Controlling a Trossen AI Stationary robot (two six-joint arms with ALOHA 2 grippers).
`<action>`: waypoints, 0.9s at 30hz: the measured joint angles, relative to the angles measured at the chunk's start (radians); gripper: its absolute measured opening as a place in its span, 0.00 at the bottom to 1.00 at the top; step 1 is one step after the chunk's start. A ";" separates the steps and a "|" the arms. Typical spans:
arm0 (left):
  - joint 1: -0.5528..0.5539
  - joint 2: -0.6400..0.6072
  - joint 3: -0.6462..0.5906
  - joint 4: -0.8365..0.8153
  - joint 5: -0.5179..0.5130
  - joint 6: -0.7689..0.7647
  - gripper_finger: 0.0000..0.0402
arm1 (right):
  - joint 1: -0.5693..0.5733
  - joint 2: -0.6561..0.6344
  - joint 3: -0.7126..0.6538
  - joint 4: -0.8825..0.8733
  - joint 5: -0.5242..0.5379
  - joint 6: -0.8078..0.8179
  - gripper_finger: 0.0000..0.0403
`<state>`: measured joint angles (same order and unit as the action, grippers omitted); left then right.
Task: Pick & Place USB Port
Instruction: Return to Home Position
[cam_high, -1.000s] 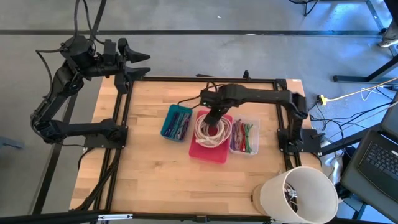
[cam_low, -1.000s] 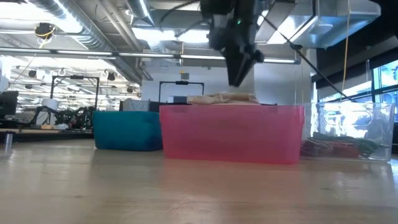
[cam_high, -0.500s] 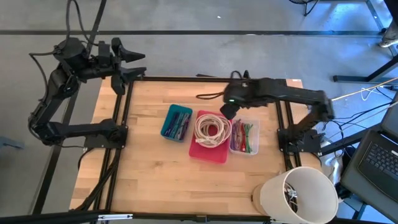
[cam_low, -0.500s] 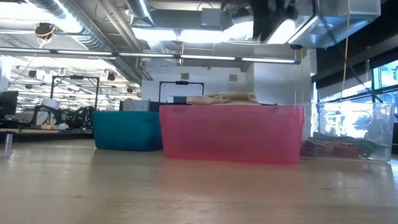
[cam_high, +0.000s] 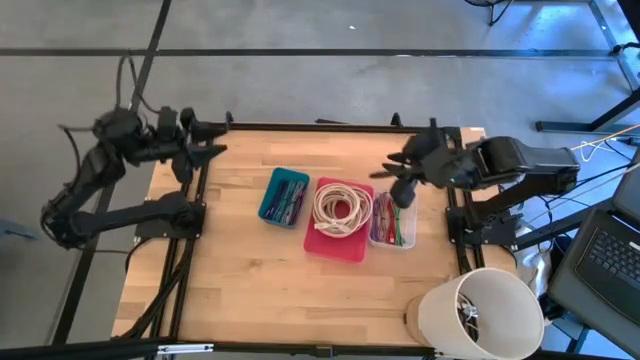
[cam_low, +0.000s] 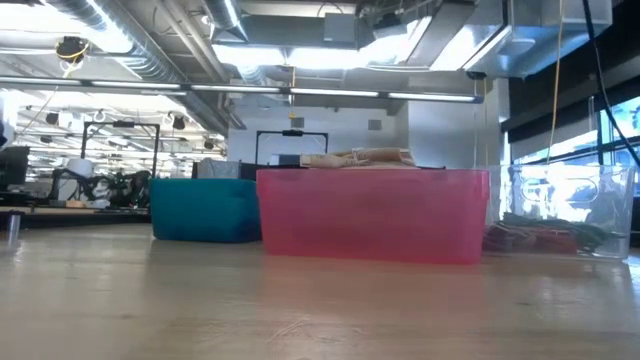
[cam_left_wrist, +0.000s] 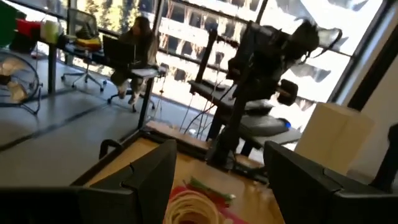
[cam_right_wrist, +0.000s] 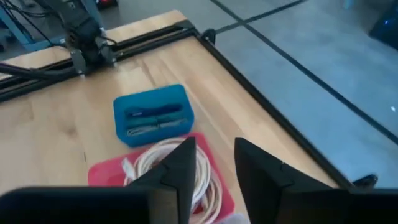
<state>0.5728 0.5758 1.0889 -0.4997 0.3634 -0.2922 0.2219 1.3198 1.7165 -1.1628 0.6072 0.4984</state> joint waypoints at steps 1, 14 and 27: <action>-0.006 -0.039 -0.057 0.035 -0.014 -0.036 0.58 | 0.016 -0.016 -0.019 -0.008 0.009 0.023 0.26; -0.024 -0.459 -0.475 0.096 -0.159 -0.313 0.58 | 0.226 -0.372 -0.590 0.104 0.102 0.456 0.02; -0.024 -0.558 -0.709 0.009 -0.189 -0.332 0.58 | 0.321 -0.700 -0.983 0.347 0.232 0.569 0.01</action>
<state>0.5491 0.0181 0.3797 -0.4910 0.1744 -0.6242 0.5430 0.6197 0.7334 -0.8153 0.8391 1.0672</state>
